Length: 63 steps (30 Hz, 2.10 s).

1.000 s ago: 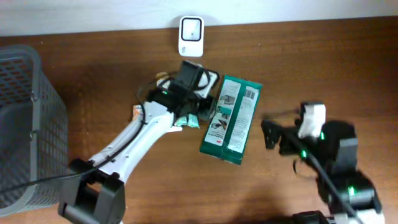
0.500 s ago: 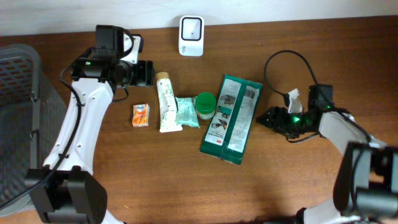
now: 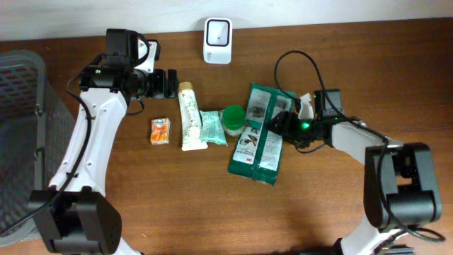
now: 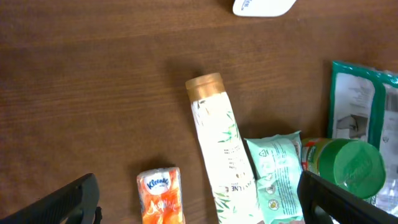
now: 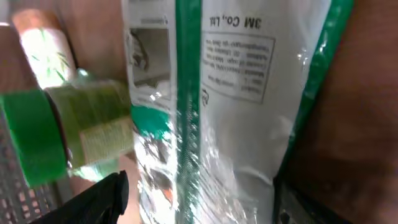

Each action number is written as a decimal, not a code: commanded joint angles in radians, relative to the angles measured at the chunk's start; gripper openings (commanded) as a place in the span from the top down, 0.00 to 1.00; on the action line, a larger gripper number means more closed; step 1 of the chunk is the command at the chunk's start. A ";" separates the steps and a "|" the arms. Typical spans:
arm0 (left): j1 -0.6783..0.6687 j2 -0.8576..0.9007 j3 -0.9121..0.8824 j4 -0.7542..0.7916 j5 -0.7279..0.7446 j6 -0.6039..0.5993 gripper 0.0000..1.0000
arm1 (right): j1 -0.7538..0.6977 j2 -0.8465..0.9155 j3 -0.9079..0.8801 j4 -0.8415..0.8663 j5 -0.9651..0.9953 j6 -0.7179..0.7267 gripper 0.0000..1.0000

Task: Scan the item barcode
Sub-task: 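Grasp the green 3M package with the right gripper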

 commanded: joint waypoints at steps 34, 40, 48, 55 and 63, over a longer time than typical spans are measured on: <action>0.029 0.011 0.014 0.061 -0.307 0.111 0.01 | -0.088 -0.554 0.031 -0.757 -0.335 -0.981 0.96; 0.165 0.011 0.014 0.066 -0.307 0.112 0.01 | -0.032 -0.554 0.040 -0.786 -0.285 -0.970 0.96; 0.205 0.011 0.014 0.066 -0.307 0.111 0.01 | -0.032 -0.552 0.096 -0.792 -0.285 -0.882 0.96; 0.205 0.011 0.014 0.066 -0.307 0.111 0.01 | -0.025 -0.551 0.109 -0.685 -0.369 -0.745 0.96; 0.205 0.011 0.014 0.066 -0.306 0.111 0.01 | 0.233 -0.496 0.109 -0.406 -0.432 -0.533 0.96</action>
